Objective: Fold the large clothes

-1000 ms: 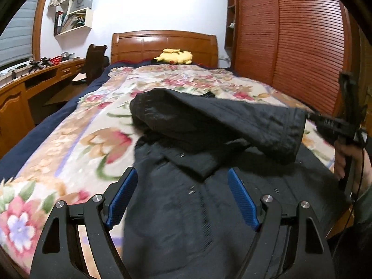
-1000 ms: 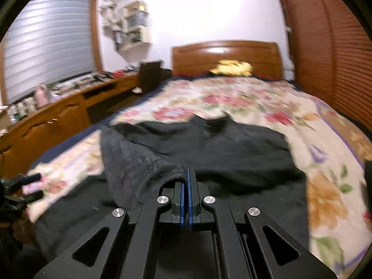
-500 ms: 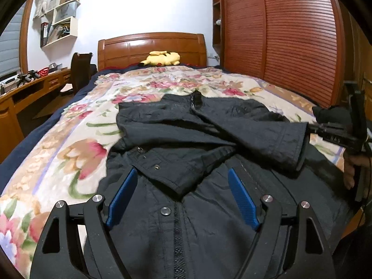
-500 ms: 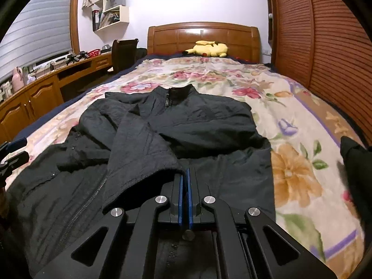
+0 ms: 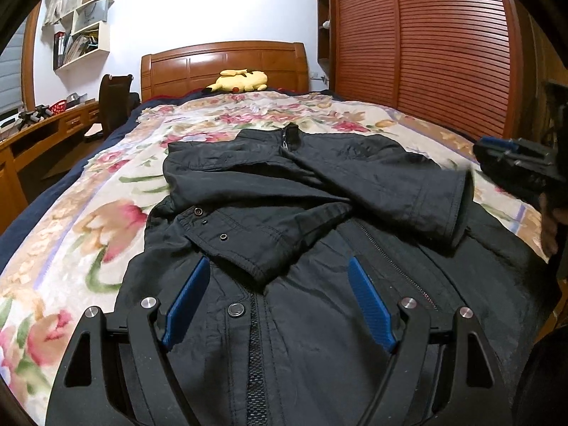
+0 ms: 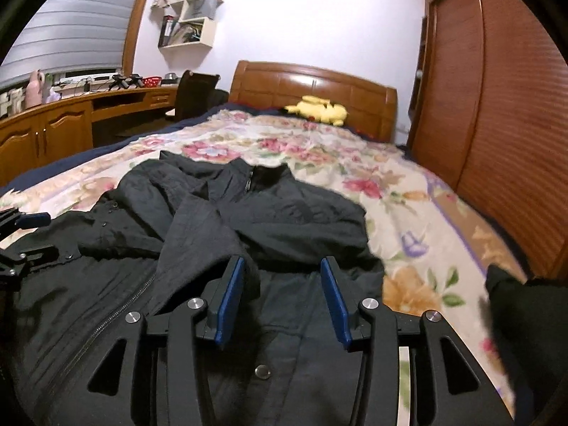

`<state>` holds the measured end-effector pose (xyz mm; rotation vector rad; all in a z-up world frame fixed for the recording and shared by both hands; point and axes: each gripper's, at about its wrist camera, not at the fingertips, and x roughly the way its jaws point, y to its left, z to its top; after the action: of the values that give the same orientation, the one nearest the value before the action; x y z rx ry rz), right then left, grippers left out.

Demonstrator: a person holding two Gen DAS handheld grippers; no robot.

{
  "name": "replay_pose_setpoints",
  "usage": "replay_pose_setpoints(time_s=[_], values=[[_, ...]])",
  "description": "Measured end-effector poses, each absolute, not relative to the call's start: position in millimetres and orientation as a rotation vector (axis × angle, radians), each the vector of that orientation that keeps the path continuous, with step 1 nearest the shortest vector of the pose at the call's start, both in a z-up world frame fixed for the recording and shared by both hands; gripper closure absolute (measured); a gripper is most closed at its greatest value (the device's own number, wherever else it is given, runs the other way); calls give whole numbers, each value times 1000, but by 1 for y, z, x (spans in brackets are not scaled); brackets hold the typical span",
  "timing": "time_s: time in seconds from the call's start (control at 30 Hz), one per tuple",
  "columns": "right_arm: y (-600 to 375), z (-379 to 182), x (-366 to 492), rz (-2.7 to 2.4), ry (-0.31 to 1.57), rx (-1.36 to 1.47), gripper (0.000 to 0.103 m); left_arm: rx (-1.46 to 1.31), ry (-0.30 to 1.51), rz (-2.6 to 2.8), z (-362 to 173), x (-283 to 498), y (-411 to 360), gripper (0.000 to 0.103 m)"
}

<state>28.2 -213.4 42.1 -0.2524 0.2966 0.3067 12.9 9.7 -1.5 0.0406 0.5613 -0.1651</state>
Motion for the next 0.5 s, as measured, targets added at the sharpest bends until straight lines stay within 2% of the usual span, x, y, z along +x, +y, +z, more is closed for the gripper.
replay_pose_setpoints(time_s=[0.2, 0.5], values=[[-224, 52, 7, 400, 265, -173, 57, 50, 570, -155, -5, 14, 7, 22], [-194, 25, 15, 493, 377, -234, 57, 43, 570, -153, -5, 15, 7, 22]])
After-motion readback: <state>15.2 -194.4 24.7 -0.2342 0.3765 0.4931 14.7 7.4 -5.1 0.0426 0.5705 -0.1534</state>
